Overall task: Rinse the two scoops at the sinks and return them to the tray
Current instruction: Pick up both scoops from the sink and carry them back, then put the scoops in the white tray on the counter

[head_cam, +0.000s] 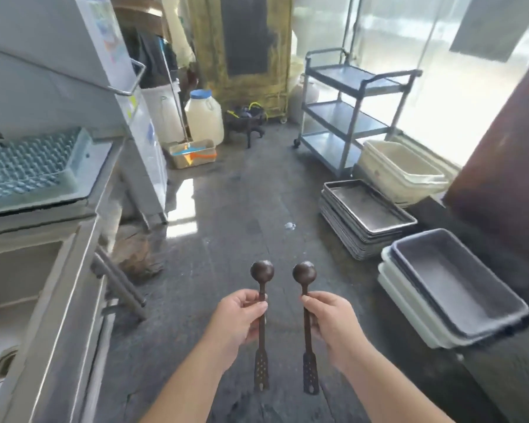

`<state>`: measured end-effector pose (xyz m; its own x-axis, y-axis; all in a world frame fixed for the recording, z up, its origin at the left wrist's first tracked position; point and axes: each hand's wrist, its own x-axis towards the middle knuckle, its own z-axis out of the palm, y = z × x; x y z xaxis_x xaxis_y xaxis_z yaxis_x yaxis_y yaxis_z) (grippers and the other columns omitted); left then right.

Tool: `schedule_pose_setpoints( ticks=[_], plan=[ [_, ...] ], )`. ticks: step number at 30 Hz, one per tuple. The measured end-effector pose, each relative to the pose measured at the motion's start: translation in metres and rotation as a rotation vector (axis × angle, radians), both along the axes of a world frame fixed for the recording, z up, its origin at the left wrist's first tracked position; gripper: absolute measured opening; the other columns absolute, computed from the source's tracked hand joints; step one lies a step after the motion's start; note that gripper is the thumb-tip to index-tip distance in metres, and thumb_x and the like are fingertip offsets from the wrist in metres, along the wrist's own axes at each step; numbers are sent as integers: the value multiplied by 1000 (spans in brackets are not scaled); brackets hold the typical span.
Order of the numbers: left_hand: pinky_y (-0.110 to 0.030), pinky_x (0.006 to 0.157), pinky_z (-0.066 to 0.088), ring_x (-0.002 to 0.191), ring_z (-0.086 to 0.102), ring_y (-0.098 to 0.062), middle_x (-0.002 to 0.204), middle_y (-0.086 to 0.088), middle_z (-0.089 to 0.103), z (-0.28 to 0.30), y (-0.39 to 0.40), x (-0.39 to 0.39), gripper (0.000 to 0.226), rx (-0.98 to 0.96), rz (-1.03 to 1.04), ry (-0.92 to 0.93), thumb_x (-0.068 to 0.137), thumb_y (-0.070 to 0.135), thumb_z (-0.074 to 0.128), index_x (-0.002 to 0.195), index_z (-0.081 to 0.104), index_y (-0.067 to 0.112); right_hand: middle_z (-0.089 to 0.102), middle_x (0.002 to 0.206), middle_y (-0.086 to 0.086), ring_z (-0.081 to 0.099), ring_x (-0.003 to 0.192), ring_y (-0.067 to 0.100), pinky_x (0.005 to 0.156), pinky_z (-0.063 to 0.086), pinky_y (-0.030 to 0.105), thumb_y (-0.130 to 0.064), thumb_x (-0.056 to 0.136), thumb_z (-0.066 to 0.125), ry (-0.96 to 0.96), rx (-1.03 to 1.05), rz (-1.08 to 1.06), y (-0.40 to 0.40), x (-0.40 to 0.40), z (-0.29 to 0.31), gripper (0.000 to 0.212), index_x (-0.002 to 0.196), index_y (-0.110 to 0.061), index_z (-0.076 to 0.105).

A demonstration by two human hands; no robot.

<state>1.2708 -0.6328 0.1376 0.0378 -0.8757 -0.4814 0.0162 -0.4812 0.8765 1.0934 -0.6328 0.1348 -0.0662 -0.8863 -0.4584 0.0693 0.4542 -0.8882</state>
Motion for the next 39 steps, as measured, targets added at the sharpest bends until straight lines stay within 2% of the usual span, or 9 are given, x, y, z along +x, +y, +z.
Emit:
schedule_pose_setpoints(
  ticks=[3,7,14,18,22,28,31,35,39],
  plan=[
    [-22,50,49,49,54,-9,64,3,57,0,-9,-84,13,-1,-112,15,92,3,59,88,65,13,43,62,7,37,47,10,41,28,19,-11,92,64,0,-23,-105,8,-89,-6,16,90,2,73],
    [-22,49,50,44,58,-5,53,10,61,-1,-14,-193,13,14,-285,38,93,0,56,91,64,10,60,64,6,41,48,9,45,33,20,-15,89,70,18,-35,-251,32,-195,-10,11,89,-9,79],
    [-23,53,52,58,54,-15,72,-6,55,-6,-13,-353,11,42,-617,19,92,1,59,99,66,5,61,58,2,45,52,13,49,36,24,-13,86,73,61,11,-625,86,-330,-6,4,82,-13,76],
    [-21,53,46,56,41,-13,65,-2,41,-13,-17,-431,13,59,-794,46,91,-1,59,93,67,9,57,58,5,45,51,14,51,38,23,-13,85,75,90,41,-824,110,-385,-6,2,83,-13,73],
    [-25,58,37,58,44,-16,58,2,50,-21,-26,-499,11,47,-946,26,90,-1,61,93,69,7,55,48,-3,44,47,10,50,38,22,-11,86,73,117,79,-980,122,-432,-7,4,82,-9,74],
    [-21,52,46,61,51,-15,72,-5,63,-23,-73,-596,9,-2,-1170,-61,88,10,66,94,72,13,56,50,-3,47,55,15,57,41,28,-12,88,72,108,111,-1163,96,-501,-6,7,82,-11,75],
    [-30,64,56,68,59,-19,81,-15,71,-17,-101,-642,9,-40,-1270,-88,88,13,67,94,73,14,61,58,1,52,60,16,61,45,28,-15,88,72,94,110,-1249,72,-534,-3,5,83,-15,75],
    [-21,60,51,73,64,-17,82,-4,72,-7,-123,-697,5,-120,-1313,-151,89,14,66,92,70,16,68,71,7,58,67,18,67,51,29,-21,90,70,92,96,-1293,48,-570,1,10,83,-17,76],
    [-20,59,52,76,66,-17,87,-7,73,-5,-132,-747,9,-138,-1346,-158,88,16,68,96,70,14,69,75,14,55,68,18,69,49,29,-19,92,67,57,87,-1326,38,-608,6,15,83,-14,77]
  ],
)
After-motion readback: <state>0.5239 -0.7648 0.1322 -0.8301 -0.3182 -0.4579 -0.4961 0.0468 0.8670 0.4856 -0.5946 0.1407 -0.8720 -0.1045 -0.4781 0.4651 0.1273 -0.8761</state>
